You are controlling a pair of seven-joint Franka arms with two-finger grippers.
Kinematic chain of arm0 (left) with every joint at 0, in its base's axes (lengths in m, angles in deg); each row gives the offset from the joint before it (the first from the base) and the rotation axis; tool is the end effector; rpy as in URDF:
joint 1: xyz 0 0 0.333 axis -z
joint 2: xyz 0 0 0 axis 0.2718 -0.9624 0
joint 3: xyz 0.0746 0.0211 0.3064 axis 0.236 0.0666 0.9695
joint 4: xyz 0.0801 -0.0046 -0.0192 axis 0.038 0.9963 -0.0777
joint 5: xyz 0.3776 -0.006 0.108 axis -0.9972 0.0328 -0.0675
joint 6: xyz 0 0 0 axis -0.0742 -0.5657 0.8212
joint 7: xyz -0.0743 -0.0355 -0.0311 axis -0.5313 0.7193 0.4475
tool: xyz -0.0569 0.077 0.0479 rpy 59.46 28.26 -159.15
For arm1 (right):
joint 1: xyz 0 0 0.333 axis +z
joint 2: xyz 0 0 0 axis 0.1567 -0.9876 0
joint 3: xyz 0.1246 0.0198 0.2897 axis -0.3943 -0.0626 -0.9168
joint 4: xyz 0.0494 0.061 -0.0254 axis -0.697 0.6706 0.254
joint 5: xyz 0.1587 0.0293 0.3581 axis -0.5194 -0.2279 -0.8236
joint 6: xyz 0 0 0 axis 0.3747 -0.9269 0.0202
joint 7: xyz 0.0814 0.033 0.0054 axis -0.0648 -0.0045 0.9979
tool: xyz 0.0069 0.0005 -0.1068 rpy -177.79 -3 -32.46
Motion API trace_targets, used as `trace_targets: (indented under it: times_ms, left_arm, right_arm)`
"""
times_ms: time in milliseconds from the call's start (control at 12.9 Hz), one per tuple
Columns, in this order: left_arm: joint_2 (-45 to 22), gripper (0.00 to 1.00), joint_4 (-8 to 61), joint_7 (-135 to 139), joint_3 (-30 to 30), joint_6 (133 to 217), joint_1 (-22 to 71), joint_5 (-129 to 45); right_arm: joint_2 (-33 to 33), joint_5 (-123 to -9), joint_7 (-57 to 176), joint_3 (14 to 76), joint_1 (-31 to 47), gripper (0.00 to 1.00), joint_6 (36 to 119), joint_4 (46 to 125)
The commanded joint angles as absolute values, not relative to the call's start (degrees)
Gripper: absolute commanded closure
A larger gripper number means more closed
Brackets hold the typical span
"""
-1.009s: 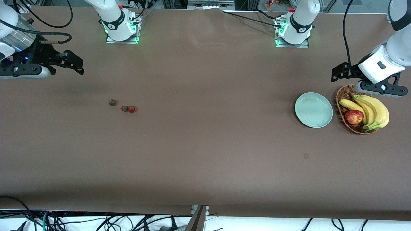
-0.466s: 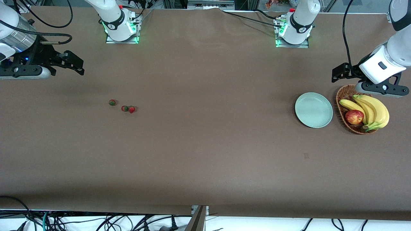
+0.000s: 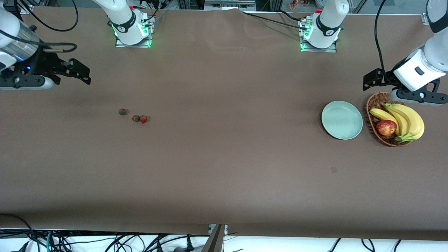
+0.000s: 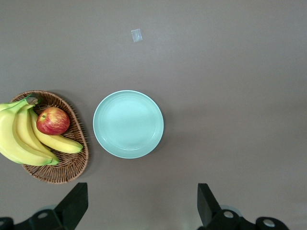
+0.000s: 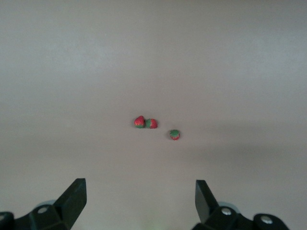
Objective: Collect all strawberries into plate
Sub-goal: 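Reach the right gripper down and grasp one red strawberry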
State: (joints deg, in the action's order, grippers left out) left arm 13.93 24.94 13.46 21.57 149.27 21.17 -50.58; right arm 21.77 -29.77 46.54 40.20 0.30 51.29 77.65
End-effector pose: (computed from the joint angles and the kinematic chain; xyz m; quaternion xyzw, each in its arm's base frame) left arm 0.5495 -0.0230 0.5611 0.9962 -0.0618 -0.0611 0.0043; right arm 0.5548 0.0864 0.6006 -0.9996 -0.0061 0.0281 0.0057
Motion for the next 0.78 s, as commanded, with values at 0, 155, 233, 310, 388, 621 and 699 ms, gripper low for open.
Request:
trace_targets:
  times_ms: [0,155,233,310,388,621,699]
  left_arm:
    - [13.23,0.00,23.61,13.05,21.82,149.07,20.96,-49.52]
    - [13.05,0.00,23.53,13.05,21.82,149.07,20.96,-49.52]
    - [13.05,0.00,23.61,13.05,21.91,149.07,20.87,-49.44]
    - [13.05,0.00,23.53,13.05,21.82,149.07,20.78,-49.43]
    - [12.88,0.00,23.09,13.05,21.82,149.07,20.87,-49.43]
    - [12.88,0.00,22.91,13.05,21.82,149.07,20.87,-49.43]
    - [12.88,0.00,22.91,13.05,21.82,149.07,20.87,-49.43]
  right_arm:
    - [20.20,-29.08,49.33,39.86,0.48,0.00,50.26,76.68]
    - [19.84,-28.91,53.37,39.86,0.48,0.00,49.55,78.86]
    - [19.67,-28.82,54.78,39.86,0.30,0.00,49.81,82.10]
    - [19.67,-28.82,55.23,40.03,0.30,0.00,51.29,85.53]
    - [19.75,-28.82,55.15,40.04,0.30,0.00,54.18,89.30]
    - [20.72,-28.73,55.32,40.12,0.30,0.00,67.61,103.53]
    - [20.72,-28.73,55.32,40.30,0.21,0.00,72.00,107.84]
